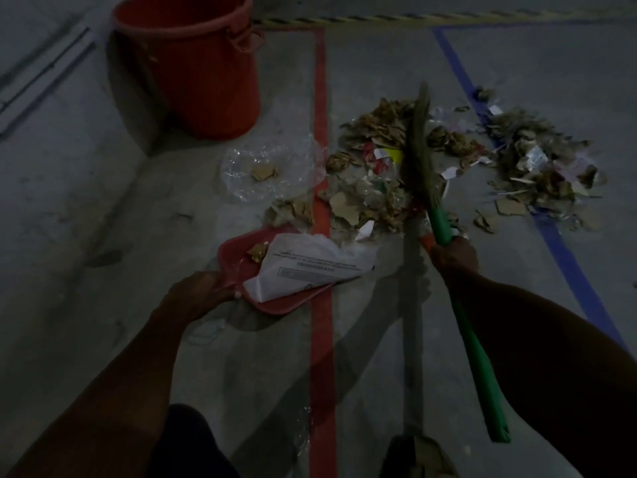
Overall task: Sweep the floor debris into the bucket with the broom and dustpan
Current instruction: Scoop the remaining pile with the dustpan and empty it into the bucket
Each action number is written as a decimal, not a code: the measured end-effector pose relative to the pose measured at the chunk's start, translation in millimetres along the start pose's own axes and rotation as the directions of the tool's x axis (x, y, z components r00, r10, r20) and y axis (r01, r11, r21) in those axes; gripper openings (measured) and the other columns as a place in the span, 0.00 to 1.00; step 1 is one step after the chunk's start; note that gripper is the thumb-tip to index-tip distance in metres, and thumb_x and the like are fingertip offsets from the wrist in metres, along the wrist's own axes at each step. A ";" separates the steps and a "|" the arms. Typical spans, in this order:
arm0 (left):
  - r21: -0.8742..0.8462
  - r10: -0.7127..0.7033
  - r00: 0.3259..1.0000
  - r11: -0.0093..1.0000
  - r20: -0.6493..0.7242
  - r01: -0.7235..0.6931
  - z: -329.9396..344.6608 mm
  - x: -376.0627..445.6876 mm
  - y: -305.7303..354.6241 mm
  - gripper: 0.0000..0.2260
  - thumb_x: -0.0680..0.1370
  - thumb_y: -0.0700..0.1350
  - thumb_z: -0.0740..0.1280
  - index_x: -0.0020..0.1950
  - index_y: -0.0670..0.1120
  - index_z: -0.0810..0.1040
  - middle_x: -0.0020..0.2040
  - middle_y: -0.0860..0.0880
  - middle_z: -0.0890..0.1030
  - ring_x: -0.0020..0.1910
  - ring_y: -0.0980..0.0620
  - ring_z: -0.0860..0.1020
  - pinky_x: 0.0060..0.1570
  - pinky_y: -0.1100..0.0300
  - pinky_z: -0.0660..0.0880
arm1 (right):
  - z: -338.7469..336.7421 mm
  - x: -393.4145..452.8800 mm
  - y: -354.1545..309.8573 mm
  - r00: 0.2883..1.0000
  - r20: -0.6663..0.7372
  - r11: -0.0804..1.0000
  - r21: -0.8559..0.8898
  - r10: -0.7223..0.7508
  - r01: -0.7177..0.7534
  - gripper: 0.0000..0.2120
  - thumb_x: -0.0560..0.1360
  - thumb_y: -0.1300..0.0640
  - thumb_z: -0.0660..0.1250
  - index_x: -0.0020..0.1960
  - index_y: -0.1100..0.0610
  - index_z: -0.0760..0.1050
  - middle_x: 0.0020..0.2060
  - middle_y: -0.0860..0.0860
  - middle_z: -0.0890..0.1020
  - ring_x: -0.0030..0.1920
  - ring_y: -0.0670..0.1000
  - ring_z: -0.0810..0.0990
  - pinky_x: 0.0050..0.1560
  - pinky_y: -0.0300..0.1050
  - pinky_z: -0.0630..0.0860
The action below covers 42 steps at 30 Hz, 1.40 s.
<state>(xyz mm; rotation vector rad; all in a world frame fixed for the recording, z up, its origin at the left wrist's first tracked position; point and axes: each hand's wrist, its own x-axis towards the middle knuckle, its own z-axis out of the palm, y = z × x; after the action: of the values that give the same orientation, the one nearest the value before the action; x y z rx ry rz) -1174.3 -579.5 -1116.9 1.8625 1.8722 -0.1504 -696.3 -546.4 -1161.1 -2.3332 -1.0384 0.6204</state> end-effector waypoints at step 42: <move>-0.209 0.034 0.991 0.976 -0.127 -0.060 20.4 62.8 119.7 0.24 0.75 0.58 0.71 0.64 0.43 0.77 0.61 0.40 0.79 0.58 0.42 0.78 0.50 0.54 0.72 | -15.0 -52.4 22.2 0.915 0.077 0.873 -0.277 -0.397 0.402 0.23 0.72 0.56 0.70 0.67 0.53 0.76 0.50 0.57 0.81 0.49 0.60 0.80 0.40 0.43 0.68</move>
<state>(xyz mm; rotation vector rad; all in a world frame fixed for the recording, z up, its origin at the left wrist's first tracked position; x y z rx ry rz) -1050.3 -523.3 -1129.5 1.8017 1.8413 0.1783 -707.1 -603.6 -1152.8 -2.2419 -1.6588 0.3442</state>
